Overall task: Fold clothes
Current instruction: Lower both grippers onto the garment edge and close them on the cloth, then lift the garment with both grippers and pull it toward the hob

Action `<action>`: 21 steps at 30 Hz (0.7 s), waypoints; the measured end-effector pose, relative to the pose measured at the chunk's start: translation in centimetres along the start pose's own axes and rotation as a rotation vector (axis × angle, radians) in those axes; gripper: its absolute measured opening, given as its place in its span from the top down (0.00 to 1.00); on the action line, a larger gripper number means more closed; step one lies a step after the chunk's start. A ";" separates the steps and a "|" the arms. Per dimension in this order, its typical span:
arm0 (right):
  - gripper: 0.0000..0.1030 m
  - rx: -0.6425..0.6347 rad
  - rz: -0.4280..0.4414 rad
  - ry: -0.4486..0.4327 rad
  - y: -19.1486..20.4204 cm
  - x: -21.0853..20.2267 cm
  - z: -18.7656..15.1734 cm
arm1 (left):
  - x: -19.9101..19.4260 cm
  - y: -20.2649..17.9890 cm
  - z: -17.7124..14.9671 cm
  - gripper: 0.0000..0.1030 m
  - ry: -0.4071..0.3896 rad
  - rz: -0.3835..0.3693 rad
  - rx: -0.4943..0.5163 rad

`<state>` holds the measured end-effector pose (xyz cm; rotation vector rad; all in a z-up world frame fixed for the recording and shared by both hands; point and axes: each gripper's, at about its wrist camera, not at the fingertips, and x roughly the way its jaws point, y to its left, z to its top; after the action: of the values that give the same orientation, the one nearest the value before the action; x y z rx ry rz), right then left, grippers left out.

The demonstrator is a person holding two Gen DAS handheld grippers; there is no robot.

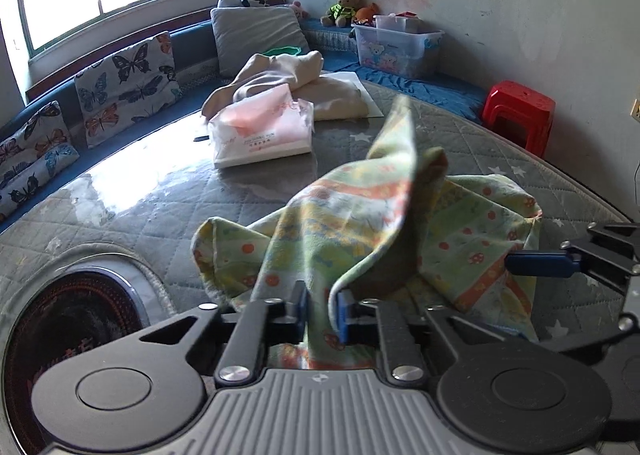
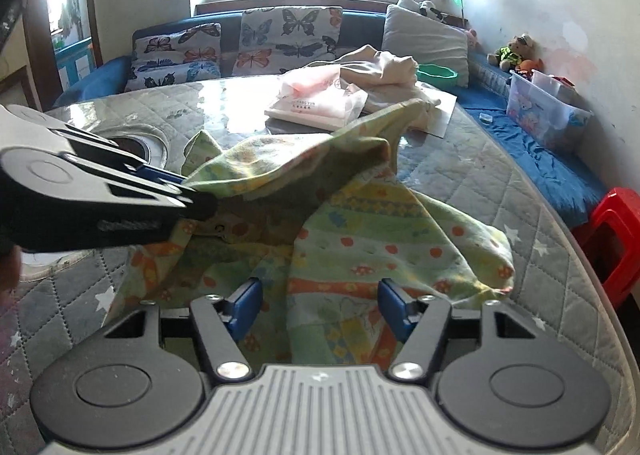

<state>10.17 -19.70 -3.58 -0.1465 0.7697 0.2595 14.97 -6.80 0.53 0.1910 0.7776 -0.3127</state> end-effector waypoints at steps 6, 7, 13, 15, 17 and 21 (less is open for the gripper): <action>0.59 -0.021 -0.016 0.017 0.3 0.7 -0.3 | -1.3 1.5 -0.5 0.92 -0.015 0.011 -0.020; 0.61 -0.018 -0.019 0.018 0.2 0.7 -0.4 | -1.5 1.8 -0.6 0.92 -0.016 0.014 -0.024; 0.79 0.005 -0.018 0.000 -0.5 0.2 -0.7 | -2.6 3.1 -1.6 0.93 -0.020 0.033 -0.041; 0.83 0.007 -0.021 -0.015 -0.7 -0.4 -0.6 | -3.2 3.5 -2.0 0.93 -0.024 0.038 -0.044; 0.86 0.010 -0.026 -0.026 -0.8 -0.8 -0.6 | -3.8 4.0 -2.5 0.94 -0.030 0.044 -0.050; 0.89 0.029 -0.040 -0.047 -1.3 -1.7 -0.7 | -5.0 4.9 -3.6 0.94 -0.034 0.054 -0.062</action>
<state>8.86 -21.39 -2.84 -0.1273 0.7233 0.2133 10.93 -0.20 1.88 0.1480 0.7466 -0.2397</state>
